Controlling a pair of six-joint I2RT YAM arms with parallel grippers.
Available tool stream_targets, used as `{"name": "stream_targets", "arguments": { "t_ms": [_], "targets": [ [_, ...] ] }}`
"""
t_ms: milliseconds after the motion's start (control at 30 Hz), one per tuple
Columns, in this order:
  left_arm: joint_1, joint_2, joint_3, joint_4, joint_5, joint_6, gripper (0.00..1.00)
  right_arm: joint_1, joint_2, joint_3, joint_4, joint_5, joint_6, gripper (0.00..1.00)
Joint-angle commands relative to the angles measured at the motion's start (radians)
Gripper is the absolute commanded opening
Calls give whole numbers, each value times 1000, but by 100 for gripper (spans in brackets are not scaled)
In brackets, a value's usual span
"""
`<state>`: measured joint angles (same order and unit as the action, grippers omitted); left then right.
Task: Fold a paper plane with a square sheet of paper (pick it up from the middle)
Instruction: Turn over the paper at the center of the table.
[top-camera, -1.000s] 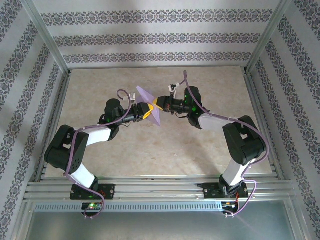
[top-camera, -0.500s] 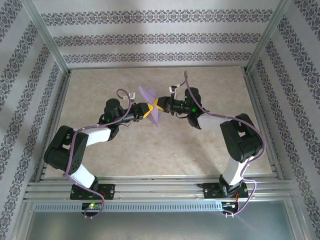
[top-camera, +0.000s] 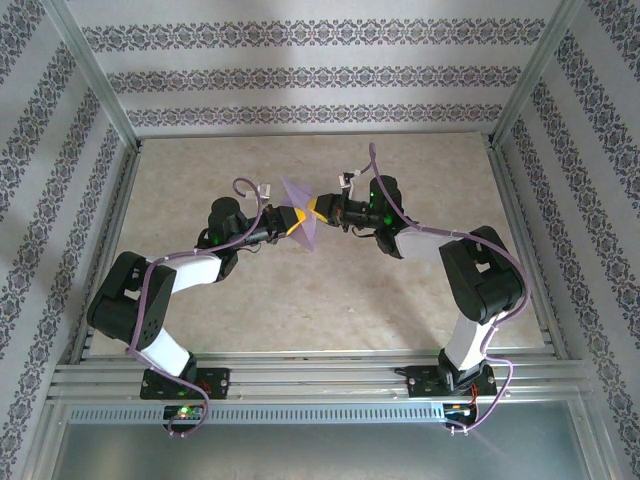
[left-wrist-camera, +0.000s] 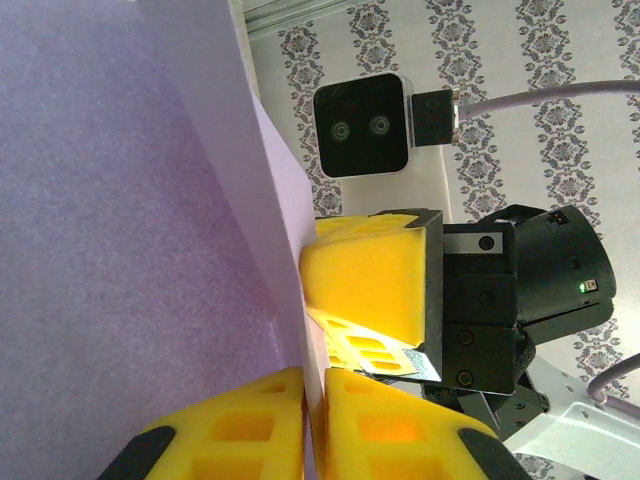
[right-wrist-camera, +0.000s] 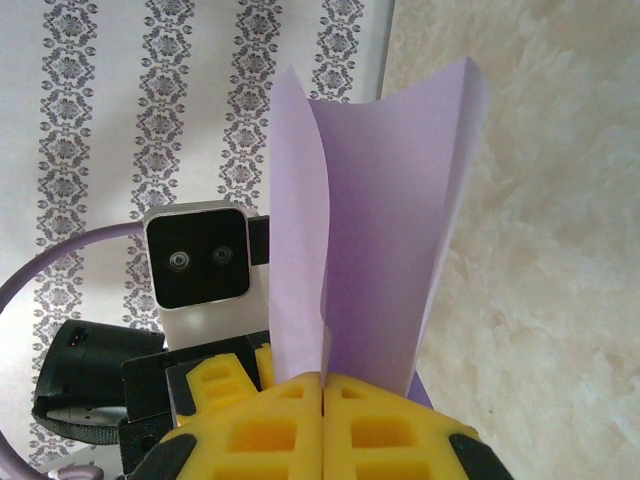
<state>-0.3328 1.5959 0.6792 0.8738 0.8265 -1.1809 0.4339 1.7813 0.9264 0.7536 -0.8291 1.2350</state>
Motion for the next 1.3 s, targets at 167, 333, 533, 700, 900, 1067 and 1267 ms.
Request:
{"name": "stream_targets", "arguments": {
  "t_ms": [167,333,533,700,900,1067,1267],
  "targets": [
    [-5,-49,25,-124,-30,87,11,-35,-37,-36,-25,15,-54,29],
    [-3,-103,105,-546,-99,295,9,-95,-128,-88,-194,107,-193,41],
    [-17,-128,344,-1265,-450,663,9,-131,-257,-113,-496,269,-398,44],
    [-74,-19,586,-1675,-898,798,8,-135,-371,-121,-720,472,-530,46],
    [-184,203,810,-1938,-1317,800,8,-145,-490,-158,-852,688,-574,50],
    [-255,379,919,-2022,-1453,736,8,-170,-561,-211,-859,739,-554,50],
    [-340,582,1046,-2077,-1501,687,8,-202,-609,-249,-857,746,-536,50]
  ]
}}
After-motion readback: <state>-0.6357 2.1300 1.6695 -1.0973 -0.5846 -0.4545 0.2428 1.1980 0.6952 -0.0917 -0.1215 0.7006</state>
